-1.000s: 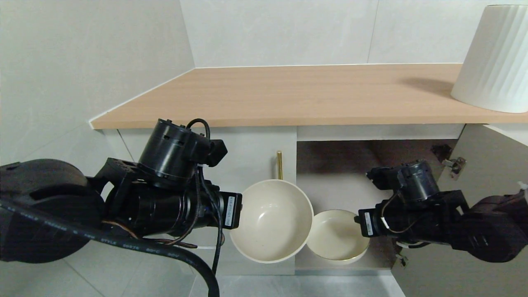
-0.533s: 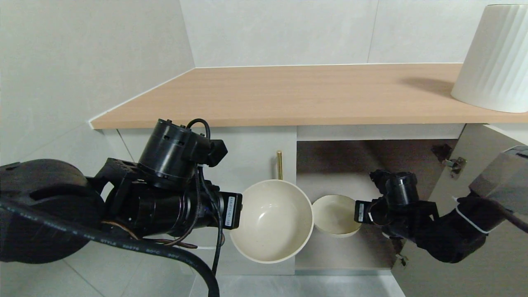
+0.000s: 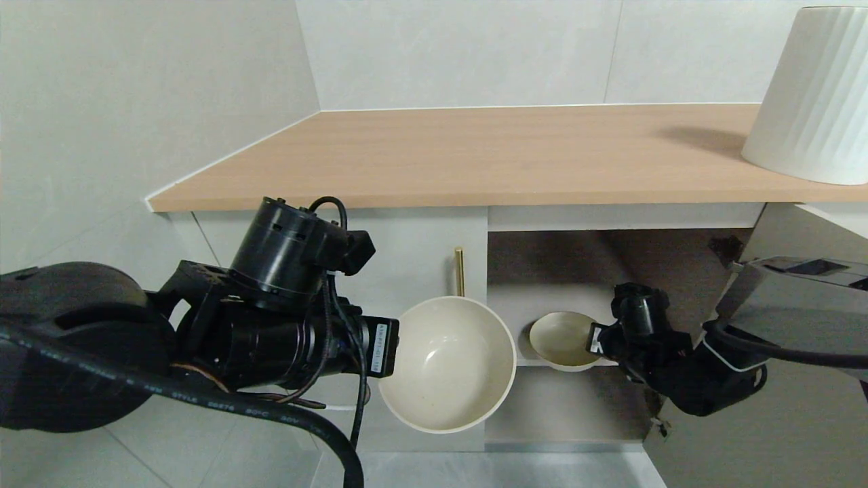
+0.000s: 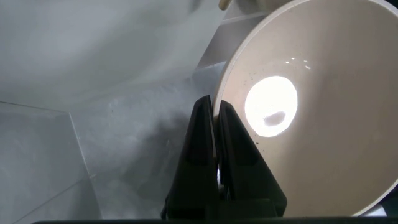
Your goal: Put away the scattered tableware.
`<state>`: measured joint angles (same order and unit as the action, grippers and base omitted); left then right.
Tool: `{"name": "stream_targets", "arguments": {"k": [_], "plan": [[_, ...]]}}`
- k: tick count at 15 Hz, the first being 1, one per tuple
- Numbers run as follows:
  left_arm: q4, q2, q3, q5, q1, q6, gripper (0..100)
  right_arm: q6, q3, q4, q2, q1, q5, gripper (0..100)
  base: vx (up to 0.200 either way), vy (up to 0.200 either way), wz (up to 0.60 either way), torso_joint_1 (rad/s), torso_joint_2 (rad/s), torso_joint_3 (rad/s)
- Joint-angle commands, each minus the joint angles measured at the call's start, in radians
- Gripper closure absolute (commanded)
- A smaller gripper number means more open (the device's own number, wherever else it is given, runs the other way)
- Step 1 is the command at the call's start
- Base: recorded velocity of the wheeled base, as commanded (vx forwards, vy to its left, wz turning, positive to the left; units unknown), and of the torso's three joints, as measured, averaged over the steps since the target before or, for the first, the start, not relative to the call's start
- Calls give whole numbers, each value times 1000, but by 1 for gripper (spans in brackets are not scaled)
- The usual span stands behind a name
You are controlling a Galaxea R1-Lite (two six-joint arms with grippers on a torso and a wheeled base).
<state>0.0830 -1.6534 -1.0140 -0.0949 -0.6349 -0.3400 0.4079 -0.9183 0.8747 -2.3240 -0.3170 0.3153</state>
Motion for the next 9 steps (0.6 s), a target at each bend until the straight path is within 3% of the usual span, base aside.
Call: {"name": "stream_targets", "arguments": {"k": [1,9], "plan": [[0,-3,0,0,0,-1,100,0,-36,-2,-51,18,8,100,0,0,0,0,0,0],[0,-12,0,-3,-6,-1,100,0,-142,-2,-120,59,18,100,0,0,0,0,0,0]]}}
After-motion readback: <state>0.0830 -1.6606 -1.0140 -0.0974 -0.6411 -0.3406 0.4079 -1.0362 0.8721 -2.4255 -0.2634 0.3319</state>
